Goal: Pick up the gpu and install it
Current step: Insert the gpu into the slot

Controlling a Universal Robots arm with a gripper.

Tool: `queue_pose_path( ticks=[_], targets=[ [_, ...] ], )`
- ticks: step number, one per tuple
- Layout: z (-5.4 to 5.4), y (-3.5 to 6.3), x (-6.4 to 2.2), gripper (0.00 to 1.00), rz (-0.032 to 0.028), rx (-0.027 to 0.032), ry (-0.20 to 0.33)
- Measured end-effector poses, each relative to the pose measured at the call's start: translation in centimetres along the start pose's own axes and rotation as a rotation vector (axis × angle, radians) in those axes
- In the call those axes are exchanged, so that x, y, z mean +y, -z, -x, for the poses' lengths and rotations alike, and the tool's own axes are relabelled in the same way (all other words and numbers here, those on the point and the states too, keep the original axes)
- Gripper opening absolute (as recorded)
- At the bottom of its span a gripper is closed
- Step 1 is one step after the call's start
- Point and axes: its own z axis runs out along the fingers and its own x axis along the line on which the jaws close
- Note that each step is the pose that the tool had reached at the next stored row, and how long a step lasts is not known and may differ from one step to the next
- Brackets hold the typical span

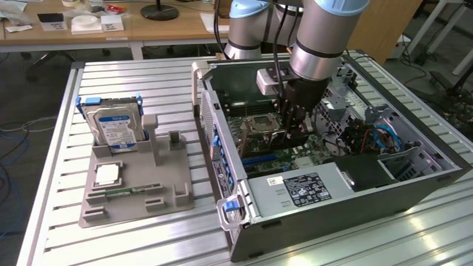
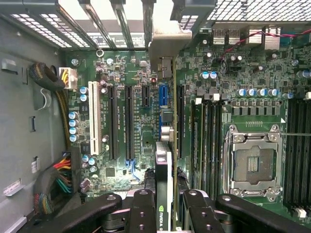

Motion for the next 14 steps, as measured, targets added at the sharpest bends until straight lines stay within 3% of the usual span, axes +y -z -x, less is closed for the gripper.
queue_pose_path(
  ticks=[14],
  targets=[
    [-0.38, 0.01, 0.51, 0.26, -0.0007, -0.0002, 0.000]
  ],
)
